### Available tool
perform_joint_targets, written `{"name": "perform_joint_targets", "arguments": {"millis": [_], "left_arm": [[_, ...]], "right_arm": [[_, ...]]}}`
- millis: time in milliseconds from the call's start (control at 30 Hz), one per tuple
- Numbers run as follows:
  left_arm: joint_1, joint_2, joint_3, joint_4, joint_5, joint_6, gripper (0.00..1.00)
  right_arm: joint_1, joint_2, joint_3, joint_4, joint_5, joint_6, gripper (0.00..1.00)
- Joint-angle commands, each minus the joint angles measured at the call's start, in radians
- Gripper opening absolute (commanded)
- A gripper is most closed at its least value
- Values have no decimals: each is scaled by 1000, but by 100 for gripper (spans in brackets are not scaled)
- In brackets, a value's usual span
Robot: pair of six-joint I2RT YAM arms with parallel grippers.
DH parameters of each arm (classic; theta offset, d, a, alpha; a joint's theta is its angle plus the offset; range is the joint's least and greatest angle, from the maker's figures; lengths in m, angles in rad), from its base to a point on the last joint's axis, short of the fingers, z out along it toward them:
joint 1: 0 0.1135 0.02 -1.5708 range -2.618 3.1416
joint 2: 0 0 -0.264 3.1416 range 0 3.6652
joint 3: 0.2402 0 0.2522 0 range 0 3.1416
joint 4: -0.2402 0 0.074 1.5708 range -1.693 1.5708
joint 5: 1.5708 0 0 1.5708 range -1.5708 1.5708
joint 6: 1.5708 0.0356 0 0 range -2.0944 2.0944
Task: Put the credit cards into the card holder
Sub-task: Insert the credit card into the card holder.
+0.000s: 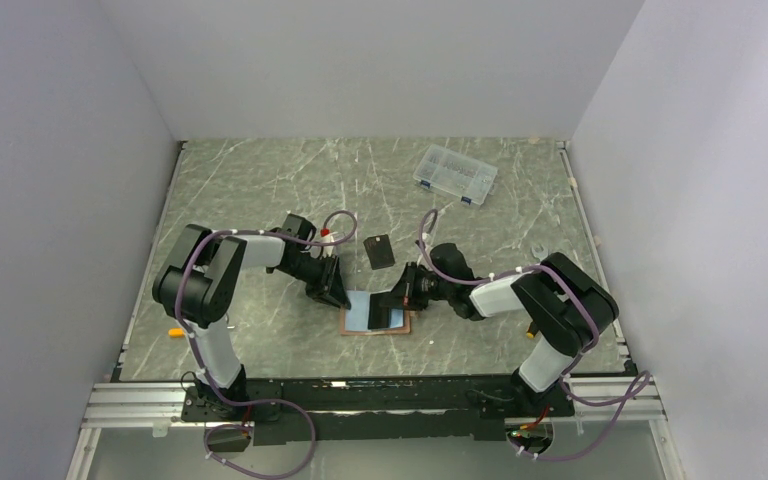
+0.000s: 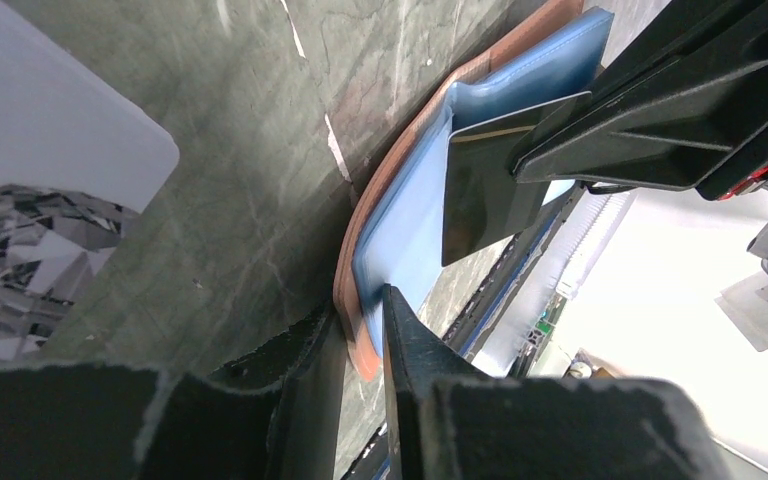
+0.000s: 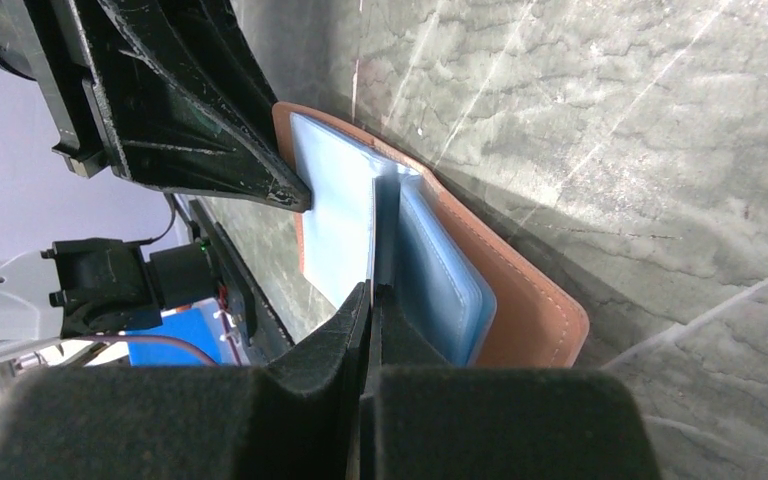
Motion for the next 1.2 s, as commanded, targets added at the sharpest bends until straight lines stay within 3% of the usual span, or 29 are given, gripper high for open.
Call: {"name": "perform_joint_targets", "arguments": {"millis": [0,1033,1067,1167], "left_arm": [[5,-35,-5,23,-14,1,24],[4,-39,-6,28,12,3,23],[4,-40,-6,28,10,3,24],[4,-41,-3,24,9,4,24]], "right_arm": [[6,13,19,-22,-8,-13,0],[-2,120,117,-90,-19,-62,0],[-2,113,118,-120,-7,-74,1],[3,84,127,-229,41,-120,19]]}}
